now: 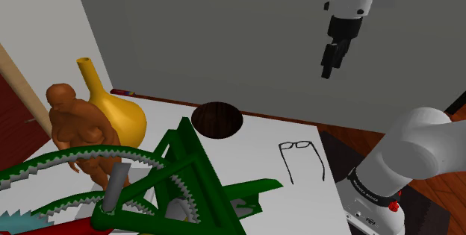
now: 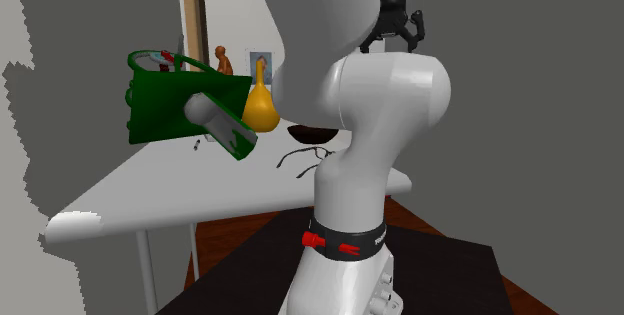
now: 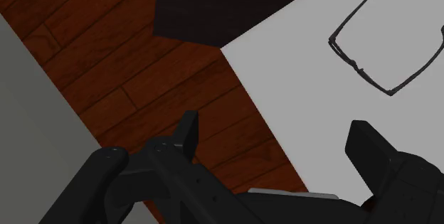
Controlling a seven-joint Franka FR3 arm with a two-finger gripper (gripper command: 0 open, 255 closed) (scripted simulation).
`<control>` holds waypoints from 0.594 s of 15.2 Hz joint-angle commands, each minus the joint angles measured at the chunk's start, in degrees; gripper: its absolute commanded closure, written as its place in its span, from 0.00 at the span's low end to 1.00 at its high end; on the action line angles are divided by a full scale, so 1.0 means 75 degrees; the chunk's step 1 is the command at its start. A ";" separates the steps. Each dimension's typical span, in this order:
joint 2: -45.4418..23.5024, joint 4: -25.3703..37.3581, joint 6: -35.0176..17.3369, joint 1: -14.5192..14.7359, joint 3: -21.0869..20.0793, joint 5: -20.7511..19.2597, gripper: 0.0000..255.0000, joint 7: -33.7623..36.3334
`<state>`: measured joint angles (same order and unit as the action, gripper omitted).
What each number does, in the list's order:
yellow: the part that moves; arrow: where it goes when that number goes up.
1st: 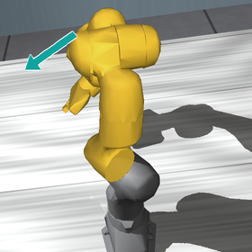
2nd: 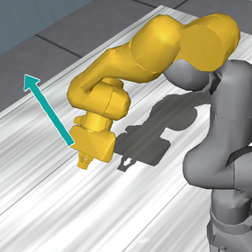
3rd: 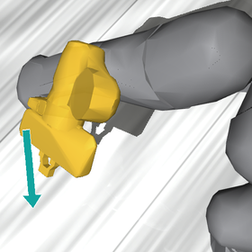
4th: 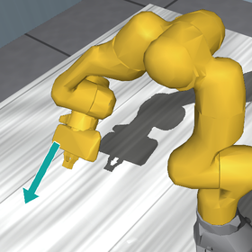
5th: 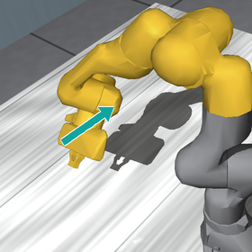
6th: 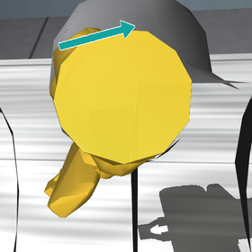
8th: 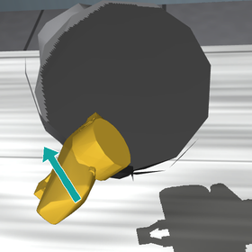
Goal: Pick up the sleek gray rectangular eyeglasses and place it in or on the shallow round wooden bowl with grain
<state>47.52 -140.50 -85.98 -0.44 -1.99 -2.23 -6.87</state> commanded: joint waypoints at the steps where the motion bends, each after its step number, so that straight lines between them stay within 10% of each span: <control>1: 0.0000 0.0000 0.0000 0.0000 0.0000 0.0000 0.00 0.0000; 9: 0.0610 -0.1849 -0.0955 0.0394 -0.1647 0.0460 0.00 0.1705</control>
<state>51.49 -152.74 -92.45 2.00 -12.69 0.64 4.15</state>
